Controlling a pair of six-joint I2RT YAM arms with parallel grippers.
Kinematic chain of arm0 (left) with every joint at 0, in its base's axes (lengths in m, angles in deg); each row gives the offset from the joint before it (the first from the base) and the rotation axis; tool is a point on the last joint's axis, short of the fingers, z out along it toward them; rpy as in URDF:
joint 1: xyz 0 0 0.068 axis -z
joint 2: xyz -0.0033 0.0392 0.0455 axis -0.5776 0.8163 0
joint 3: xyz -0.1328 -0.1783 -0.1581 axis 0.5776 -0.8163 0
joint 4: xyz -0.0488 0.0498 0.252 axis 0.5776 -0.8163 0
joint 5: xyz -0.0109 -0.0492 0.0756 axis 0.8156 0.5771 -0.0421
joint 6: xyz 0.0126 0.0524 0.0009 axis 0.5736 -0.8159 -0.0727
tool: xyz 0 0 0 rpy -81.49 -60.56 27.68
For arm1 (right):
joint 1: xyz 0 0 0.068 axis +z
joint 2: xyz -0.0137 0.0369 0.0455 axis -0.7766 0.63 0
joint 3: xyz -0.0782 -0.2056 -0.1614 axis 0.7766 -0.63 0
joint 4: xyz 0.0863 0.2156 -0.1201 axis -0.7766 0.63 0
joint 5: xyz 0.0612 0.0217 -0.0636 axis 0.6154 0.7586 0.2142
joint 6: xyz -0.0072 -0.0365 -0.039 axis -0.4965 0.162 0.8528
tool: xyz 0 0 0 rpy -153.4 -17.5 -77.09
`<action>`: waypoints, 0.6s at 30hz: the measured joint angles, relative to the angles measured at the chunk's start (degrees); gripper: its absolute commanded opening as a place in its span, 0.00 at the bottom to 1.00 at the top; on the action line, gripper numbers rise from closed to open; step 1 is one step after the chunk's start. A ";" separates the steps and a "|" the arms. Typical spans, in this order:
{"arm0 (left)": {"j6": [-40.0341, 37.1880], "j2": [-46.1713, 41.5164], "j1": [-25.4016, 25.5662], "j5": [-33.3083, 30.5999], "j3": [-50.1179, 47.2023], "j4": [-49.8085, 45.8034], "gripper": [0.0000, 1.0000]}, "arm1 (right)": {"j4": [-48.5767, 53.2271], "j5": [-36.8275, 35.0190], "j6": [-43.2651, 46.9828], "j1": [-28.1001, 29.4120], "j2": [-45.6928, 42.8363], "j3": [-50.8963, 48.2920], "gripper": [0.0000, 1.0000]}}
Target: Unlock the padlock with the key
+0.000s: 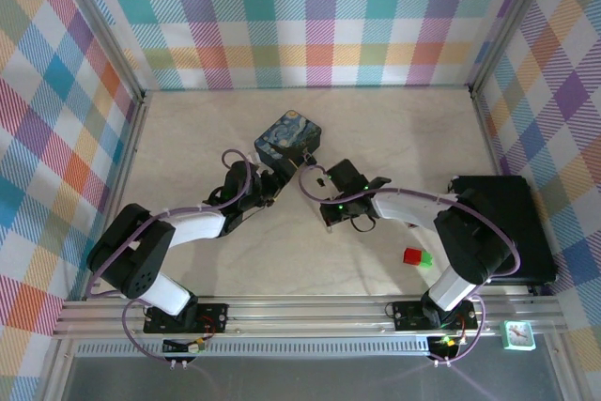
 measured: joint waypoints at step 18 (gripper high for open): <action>9.77 12.00 2.54 11.10 0.59 27.17 0.37 | -2.43 16.26 0.37 -8.48 -10.05 1.29 0.00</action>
